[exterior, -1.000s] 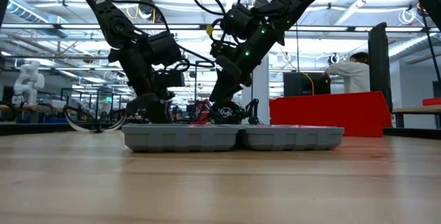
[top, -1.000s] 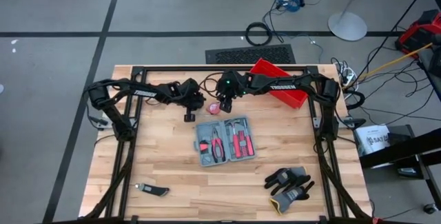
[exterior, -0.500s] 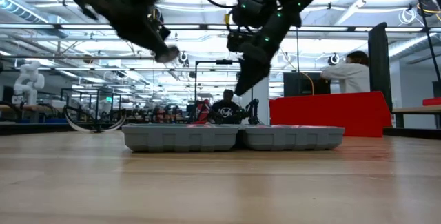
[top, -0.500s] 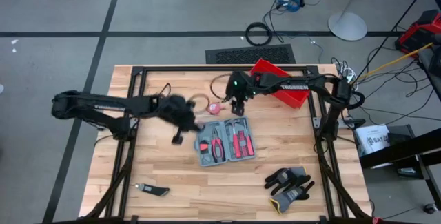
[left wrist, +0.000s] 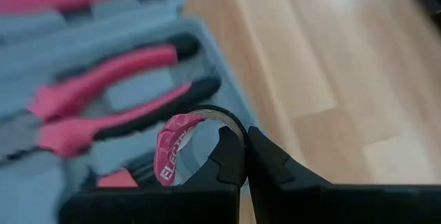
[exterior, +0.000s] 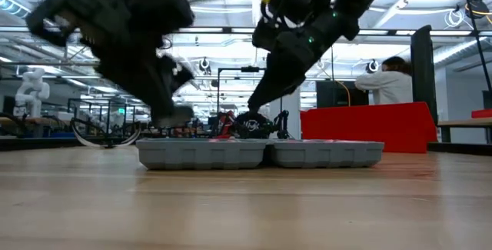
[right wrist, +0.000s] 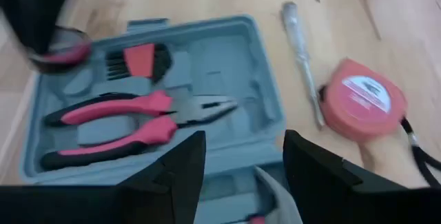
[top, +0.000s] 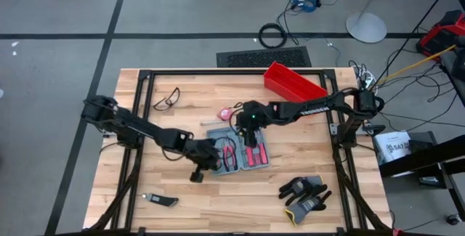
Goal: Prefit tool cases
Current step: Put the electrical tape into the toolbox
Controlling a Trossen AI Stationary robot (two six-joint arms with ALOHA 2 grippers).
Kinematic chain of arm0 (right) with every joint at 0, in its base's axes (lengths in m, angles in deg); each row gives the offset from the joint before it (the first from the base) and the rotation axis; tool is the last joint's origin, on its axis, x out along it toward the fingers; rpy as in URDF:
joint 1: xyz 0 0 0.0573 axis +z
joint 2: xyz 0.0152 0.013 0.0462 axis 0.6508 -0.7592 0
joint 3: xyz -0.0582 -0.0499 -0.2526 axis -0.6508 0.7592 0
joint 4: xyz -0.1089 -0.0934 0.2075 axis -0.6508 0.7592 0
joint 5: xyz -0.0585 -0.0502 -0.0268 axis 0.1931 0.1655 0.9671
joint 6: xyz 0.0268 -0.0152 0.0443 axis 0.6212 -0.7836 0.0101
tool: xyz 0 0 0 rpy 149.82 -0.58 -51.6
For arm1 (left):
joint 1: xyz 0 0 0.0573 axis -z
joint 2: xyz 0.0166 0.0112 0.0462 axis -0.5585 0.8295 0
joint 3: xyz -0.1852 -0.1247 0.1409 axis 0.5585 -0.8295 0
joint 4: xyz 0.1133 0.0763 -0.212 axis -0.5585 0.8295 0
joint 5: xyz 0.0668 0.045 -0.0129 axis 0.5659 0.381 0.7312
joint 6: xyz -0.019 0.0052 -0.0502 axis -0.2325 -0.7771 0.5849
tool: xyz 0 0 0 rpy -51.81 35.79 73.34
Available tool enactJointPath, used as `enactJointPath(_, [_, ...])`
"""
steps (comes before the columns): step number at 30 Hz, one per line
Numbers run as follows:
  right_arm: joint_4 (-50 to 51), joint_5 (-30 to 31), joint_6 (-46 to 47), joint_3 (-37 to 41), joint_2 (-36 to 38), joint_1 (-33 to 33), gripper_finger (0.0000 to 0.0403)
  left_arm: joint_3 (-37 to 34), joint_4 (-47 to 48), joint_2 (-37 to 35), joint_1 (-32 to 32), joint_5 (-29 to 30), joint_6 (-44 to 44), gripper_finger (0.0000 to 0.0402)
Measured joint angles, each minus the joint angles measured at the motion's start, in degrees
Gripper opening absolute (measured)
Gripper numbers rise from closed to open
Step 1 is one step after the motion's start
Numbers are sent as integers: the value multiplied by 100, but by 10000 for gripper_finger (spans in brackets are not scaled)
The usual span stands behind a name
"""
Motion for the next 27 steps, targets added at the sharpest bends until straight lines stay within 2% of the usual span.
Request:
enactJointPath(9, [5,124,-174,-180,0,221,183,2,-287,428,75,7,307,7])
enactJointPath(13, [23,126,-174,-180,0,217,183,2,-216,435,74,12,725,8])
enactJointPath(20, [20,124,-185,-180,0,219,183,2,-485,435,65,18,1031,58])
enactJointPath(27, [41,122,-189,-180,-2,219,183,2,-528,435,76,-203,1480,68])
